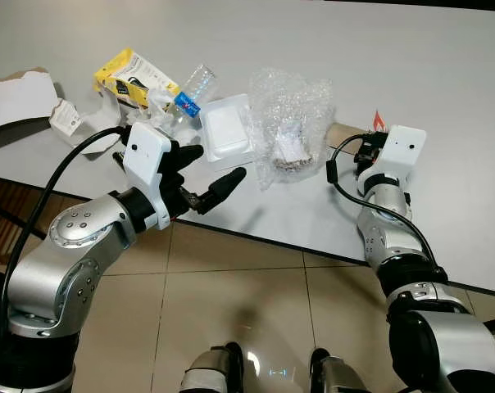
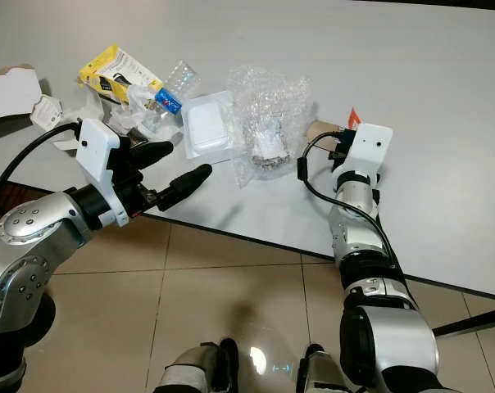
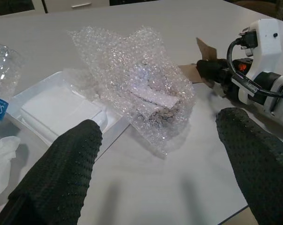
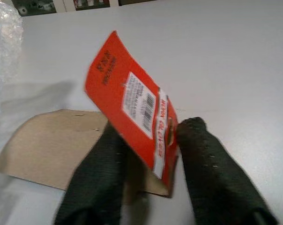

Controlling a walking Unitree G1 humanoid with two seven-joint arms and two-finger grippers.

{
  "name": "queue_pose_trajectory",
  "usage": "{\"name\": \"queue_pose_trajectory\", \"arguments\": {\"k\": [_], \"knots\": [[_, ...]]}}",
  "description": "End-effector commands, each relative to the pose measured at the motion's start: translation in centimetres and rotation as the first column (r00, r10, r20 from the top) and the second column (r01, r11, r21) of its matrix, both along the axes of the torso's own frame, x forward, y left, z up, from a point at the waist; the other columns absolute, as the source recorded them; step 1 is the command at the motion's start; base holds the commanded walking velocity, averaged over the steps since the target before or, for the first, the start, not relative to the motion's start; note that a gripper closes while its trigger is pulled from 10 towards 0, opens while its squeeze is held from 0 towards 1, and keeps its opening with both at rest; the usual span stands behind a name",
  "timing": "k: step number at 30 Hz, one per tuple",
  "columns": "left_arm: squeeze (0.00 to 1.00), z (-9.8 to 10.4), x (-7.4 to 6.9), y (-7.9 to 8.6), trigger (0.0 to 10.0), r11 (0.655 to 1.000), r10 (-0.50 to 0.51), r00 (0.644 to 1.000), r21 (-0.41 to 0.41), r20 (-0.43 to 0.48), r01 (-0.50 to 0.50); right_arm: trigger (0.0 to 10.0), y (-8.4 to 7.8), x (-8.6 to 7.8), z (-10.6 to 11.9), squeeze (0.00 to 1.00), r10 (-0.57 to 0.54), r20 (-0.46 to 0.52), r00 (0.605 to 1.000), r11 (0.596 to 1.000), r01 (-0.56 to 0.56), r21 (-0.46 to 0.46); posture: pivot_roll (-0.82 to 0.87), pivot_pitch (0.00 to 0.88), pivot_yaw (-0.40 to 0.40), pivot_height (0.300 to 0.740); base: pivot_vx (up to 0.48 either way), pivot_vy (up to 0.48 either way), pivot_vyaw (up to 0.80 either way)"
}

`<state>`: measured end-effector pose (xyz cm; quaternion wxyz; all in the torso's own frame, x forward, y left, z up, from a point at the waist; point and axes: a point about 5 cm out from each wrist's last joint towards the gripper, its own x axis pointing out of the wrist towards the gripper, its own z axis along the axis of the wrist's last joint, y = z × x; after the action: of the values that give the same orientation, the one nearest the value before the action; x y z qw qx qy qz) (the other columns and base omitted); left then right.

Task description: Picking trash to rubbish bin

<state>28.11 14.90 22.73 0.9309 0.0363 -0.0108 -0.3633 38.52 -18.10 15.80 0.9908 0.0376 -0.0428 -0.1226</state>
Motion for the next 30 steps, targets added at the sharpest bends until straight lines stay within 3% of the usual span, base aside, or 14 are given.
{"name": "queue_pose_trajectory", "arguments": {"k": [1,17,30], "knots": [[0.00,0.3,-0.2,0.2,10.0,1.000,0.001,1.000,0.001,0.007,-0.001,0.0,-0.2,-1.1,-3.9,0.00,-0.009,-0.160,0.987,0.999,0.016,0.047,0.29,0.249,0.154,0.740,0.000,0.000,0.00],[0.00,0.4,0.0,0.0,10.0,1.000,0.000,1.000,-0.006,0.015,0.001,0.0,-0.9,-1.0,-3.3,0.00,-0.045,-0.120,0.992,0.999,0.048,0.017,0.28,0.237,0.149,0.740,0.000,0.000,0.00],[0.00,0.4,0.8,-0.8,10.0,1.000,-0.012,0.999,-0.027,0.036,0.013,0.0,-2.7,-0.9,-0.7,0.00,-0.121,0.020,0.992,0.991,0.122,-0.053,0.24,0.195,0.134,0.740,0.000,0.000,0.00]]}}
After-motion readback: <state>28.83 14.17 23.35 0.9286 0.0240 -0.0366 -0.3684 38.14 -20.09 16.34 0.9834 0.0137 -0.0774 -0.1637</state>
